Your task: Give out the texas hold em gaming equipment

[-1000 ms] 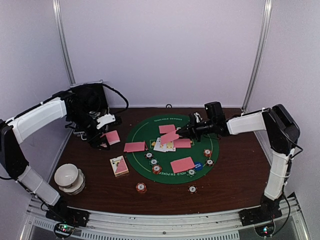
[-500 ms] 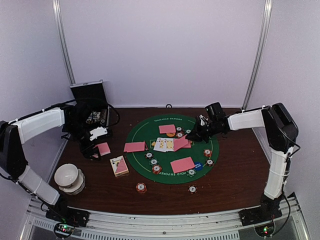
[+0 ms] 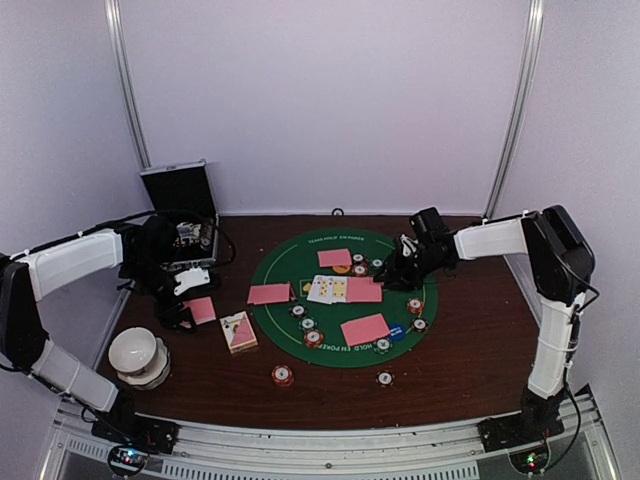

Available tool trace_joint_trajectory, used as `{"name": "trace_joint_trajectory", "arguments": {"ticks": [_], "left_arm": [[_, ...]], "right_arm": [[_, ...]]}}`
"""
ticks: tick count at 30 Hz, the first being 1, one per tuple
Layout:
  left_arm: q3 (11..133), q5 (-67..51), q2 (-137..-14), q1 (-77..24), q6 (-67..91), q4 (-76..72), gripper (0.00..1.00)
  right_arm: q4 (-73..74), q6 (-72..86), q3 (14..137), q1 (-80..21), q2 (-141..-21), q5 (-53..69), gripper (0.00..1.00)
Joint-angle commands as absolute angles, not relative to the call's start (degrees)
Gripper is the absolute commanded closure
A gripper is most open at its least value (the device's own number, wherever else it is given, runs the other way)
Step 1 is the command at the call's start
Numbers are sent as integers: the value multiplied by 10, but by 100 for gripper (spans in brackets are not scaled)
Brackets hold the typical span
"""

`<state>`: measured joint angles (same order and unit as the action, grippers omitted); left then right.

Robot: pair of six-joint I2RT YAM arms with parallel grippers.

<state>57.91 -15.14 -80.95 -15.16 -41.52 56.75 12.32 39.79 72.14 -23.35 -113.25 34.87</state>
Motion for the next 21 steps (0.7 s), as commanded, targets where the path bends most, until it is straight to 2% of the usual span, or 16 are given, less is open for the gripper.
{"name": "trace_joint_trajectory", "arguments": {"ticks": [1,3,6,10,13,21], "left_arm": [[561,-155,-790,-147,-450,542,100],[550,-156,-789,-147,-466,537,100],[534,-147,-796,-147,-478,522,100],[514,-125,-821,-147,-495,493,100],[502,-117,-839,-147,-512,472,100],[475,-105,-890,-150,-524,416,100]], "right_arm": [[189,357,754,-239,-1096,291,53],[210,348,761,-243,-1079,276,41],[231,341,769,-247,-1050,261,29],[256,333,778,-255,-1005,241,7],[270,331,783,-260,-970,236,3],[293,337,769,-262,-898,230,0]]}}
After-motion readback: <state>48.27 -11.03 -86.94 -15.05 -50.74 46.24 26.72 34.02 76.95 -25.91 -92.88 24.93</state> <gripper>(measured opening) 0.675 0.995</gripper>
